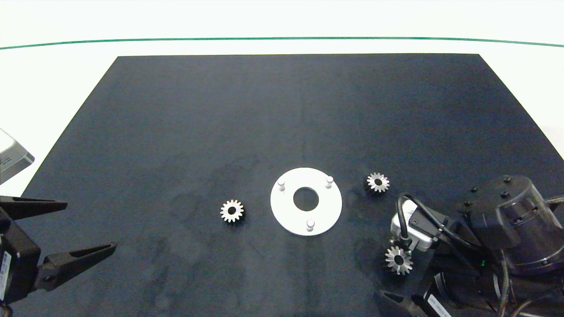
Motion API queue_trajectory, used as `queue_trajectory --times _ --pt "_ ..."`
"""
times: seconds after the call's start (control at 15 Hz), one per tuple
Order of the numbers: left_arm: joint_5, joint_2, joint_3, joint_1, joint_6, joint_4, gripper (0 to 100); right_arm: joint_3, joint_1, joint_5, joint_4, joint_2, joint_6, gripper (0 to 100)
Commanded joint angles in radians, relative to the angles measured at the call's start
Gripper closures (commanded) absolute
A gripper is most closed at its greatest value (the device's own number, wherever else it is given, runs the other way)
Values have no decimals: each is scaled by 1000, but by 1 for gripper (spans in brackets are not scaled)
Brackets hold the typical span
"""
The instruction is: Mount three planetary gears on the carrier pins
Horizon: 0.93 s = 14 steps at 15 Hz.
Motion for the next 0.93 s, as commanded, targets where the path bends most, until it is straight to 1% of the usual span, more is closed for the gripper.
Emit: queue_trajectory --times 0.07,0.4,0.67,0.93 --pt "0 -4 0 0 2 4 0 -1 0 -15 0 18 5 4" --pt "1 -4 0 0 2 4 0 -3 -6 -16 -2 19 10 14" --pt "0 -7 0 -2 2 4 0 -1 -7 -13 -43 56 14 22" --pt "0 -7 0 -2 2 4 0 0 -7 -15 -55 61 23 29"
